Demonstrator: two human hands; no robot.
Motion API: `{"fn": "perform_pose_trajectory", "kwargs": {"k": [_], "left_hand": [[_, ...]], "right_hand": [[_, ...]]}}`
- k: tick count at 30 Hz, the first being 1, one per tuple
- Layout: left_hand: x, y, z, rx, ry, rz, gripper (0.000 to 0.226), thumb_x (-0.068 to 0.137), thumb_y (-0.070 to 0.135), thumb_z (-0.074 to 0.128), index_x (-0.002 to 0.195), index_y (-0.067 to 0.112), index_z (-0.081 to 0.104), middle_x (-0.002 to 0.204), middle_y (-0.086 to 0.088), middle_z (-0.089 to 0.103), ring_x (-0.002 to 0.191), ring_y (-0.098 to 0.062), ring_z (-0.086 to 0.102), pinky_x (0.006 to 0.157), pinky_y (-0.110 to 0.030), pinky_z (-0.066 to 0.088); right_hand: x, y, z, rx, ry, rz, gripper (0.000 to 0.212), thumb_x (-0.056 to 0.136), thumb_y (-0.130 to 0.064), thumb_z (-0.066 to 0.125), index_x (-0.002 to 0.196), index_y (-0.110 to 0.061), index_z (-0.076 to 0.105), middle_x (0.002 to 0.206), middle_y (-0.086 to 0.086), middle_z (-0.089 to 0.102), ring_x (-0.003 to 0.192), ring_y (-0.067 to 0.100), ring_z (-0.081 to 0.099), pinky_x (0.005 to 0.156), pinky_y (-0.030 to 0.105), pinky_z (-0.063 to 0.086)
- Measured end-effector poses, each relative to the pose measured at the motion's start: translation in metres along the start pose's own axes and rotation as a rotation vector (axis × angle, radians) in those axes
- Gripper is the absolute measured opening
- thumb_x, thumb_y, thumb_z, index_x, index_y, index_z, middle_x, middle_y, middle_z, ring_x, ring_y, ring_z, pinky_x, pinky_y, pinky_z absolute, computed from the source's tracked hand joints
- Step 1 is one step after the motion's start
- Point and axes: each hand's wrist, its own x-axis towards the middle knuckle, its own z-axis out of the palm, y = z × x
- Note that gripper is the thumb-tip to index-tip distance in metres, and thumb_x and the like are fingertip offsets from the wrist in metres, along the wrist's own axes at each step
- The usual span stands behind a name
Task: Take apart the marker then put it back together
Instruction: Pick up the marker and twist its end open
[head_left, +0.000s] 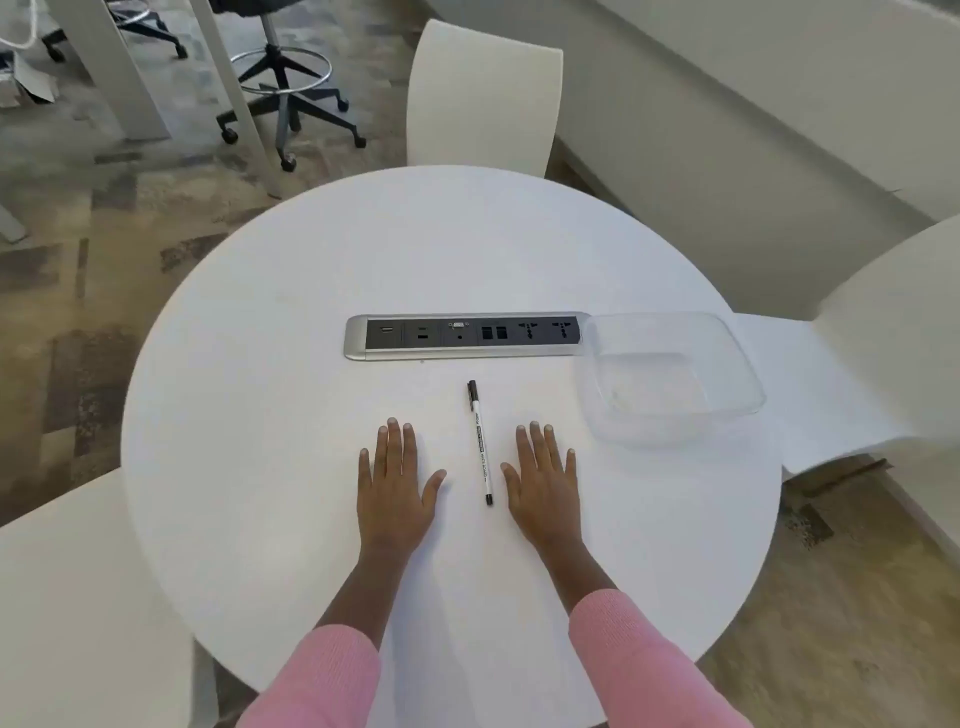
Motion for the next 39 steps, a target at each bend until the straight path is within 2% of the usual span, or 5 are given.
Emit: {"fn": "perform_pose_trajectory", "kwargs": {"k": [6,14,25,32,39], "left_hand": [[0.002,-0.009,0.018,0.010,0.037,0.001,0.104,0.072,0.065,-0.027,0.144,0.005,0.019,0.154,-0.017,0.019,0.142,-0.031,0.018,0.115,-0.045,0.014],[0.000,-0.005,0.012,-0.018,0.008,-0.007,0.089,0.087,0.058,-0.009,0.136,-0.001,0.036,0.145,-0.023,0.037,0.132,-0.040,0.037,0.108,-0.054,0.028],[0.001,-0.004,0.008,-0.009,-0.028,0.001,0.084,0.091,0.054,-0.004,0.133,-0.003,0.043,0.140,-0.025,0.043,0.126,-0.042,0.044,0.102,-0.056,0.035],[0.001,-0.009,0.010,0.009,-0.022,0.025,0.092,0.083,0.059,-0.013,0.139,0.001,0.031,0.149,-0.022,0.028,0.138,-0.038,0.026,0.112,-0.049,0.022],[0.003,-0.009,0.005,-0.003,0.066,0.054,0.055,0.087,0.023,0.059,0.133,-0.003,0.042,0.143,-0.026,0.038,0.132,-0.041,0.035,0.108,-0.052,0.030]], "right_hand": [[-0.002,0.001,0.008,-0.015,0.051,0.002,0.048,0.093,-0.027,0.045,0.136,-0.009,0.035,0.147,0.013,0.035,0.138,0.032,0.027,0.110,0.055,0.023],[-0.002,0.001,0.009,-0.080,0.139,-0.014,0.048,0.084,-0.022,0.061,0.128,-0.008,0.047,0.136,0.014,0.051,0.125,0.034,0.047,0.099,0.060,0.036],[0.000,-0.001,0.010,-0.032,0.103,0.020,0.045,0.092,-0.024,0.047,0.135,-0.013,0.038,0.146,0.011,0.038,0.136,0.031,0.031,0.108,0.065,0.013],[-0.009,-0.025,-0.002,0.034,0.226,-0.118,0.033,0.079,-0.014,0.066,0.108,-0.001,0.060,0.098,0.018,0.068,0.090,0.035,0.065,0.074,0.041,0.057],[-0.016,-0.040,0.000,0.167,0.044,0.015,0.037,0.083,-0.014,0.055,0.118,-0.003,0.051,0.100,0.020,0.059,0.092,0.035,0.054,0.078,0.043,0.049]]}}
